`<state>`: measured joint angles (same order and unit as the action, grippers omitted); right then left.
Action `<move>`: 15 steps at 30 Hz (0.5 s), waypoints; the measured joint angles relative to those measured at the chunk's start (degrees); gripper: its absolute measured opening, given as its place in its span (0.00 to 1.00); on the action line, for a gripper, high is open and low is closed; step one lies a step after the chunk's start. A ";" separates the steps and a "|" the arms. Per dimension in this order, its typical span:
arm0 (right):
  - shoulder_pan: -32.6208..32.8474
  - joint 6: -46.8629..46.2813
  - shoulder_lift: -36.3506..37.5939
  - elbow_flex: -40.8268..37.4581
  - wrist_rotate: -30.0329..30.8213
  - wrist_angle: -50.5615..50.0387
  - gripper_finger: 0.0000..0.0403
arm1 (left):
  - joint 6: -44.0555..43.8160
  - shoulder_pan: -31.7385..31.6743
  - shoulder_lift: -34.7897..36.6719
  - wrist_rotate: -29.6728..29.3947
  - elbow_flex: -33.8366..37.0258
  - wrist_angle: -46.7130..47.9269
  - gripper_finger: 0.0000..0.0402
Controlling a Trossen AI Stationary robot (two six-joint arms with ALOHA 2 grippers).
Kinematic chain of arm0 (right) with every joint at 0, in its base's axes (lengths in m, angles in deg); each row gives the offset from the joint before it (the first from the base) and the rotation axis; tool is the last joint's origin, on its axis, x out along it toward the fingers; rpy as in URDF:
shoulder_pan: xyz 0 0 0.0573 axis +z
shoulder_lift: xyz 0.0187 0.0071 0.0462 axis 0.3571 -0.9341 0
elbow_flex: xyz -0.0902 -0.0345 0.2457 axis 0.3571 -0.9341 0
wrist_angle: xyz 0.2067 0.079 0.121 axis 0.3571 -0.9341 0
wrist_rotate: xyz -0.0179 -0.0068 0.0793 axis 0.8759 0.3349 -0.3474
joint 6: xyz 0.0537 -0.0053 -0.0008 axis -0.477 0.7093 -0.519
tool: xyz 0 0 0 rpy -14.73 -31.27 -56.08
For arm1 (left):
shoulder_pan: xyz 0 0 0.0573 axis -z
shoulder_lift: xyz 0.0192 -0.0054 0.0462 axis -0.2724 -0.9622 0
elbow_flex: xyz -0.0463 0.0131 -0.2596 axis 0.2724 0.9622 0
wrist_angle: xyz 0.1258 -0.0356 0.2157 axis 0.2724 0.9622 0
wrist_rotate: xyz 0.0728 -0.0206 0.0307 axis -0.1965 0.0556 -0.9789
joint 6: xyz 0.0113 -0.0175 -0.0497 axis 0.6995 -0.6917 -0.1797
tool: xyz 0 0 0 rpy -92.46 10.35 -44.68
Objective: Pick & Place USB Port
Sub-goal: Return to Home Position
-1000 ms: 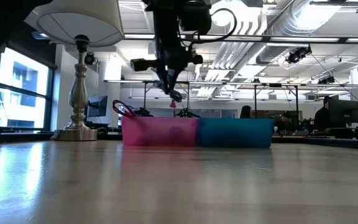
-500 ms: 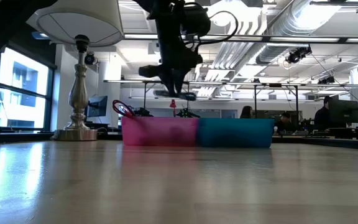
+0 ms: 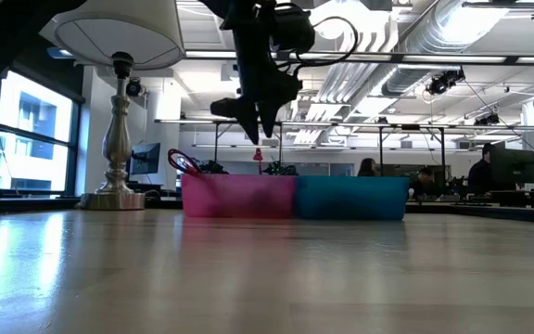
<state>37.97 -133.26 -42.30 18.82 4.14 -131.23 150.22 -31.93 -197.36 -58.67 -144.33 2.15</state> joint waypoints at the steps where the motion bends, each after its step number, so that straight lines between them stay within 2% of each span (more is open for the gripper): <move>1: 0.00 0.00 0.00 0.00 -0.13 0.00 0.32 | -3.11 0.00 -0.01 0.32 0.02 0.08 0.43; 5: 0.00 0.00 0.00 0.00 -0.35 -0.20 0.32 | -17.24 0.40 -0.04 4.55 0.02 4.81 0.43; 9: 0.00 0.00 -0.02 0.00 0.24 -0.85 0.32 | -21.47 1.24 -0.07 8.93 0.02 15.46 0.43; 12: 0.00 1.06 -0.01 0.00 1.98 -0.97 0.32 | -24.70 2.47 -0.07 7.84 0.04 24.31 0.42; 15: -0.21 2.43 -0.01 0.00 3.63 -0.66 0.32 | -26.85 4.28 -0.07 7.53 0.05 31.23 0.36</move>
<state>37.76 -130.83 -42.31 18.82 7.77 -131.89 123.37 -27.65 -197.42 -51.14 -144.28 33.38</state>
